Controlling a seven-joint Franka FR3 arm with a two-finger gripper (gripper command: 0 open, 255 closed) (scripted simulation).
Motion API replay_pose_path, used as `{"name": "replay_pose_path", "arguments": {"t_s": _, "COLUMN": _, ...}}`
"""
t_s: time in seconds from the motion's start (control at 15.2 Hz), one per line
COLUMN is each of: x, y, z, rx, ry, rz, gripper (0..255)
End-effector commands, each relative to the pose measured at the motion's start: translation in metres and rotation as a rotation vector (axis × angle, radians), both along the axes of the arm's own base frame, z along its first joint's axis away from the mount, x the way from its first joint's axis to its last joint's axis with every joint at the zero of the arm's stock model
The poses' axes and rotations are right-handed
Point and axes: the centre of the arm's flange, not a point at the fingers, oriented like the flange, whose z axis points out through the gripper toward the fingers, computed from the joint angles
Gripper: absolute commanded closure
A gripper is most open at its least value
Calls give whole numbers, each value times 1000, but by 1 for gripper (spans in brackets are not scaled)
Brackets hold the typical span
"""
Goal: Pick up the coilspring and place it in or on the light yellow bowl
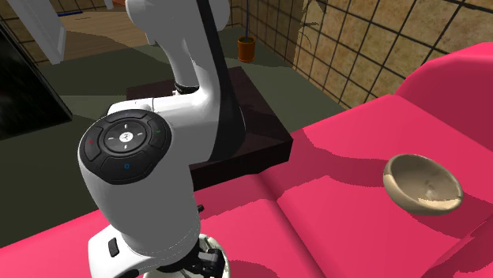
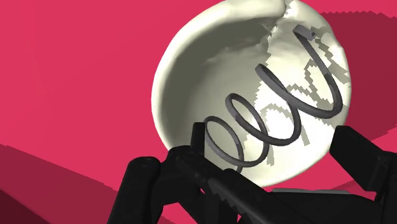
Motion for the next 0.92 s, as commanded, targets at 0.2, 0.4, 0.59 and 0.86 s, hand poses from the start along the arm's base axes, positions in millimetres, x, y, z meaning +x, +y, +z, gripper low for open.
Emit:
{"name": "replay_pose_path", "arguments": {"t_s": 0.2, "x": -1, "y": 2, "z": 26, "rx": 0, "ry": 0, "rz": 0, "gripper": 0}}
{"name": "replay_pose_path", "arguments": {"t_s": 0.4, "x": -2, "y": 4, "z": 50, "rx": 0, "ry": 0, "rz": 0, "gripper": 0}}
{"name": "replay_pose_path", "arguments": {"t_s": 0.59, "x": -2, "y": 4, "z": 50, "rx": 0, "ry": 0, "rz": 0, "gripper": 0}}
{"name": "replay_pose_path", "arguments": {"t_s": 0.86, "x": -2, "y": 4, "z": 50, "rx": 0, "ry": 0, "rz": 0, "gripper": 0}}
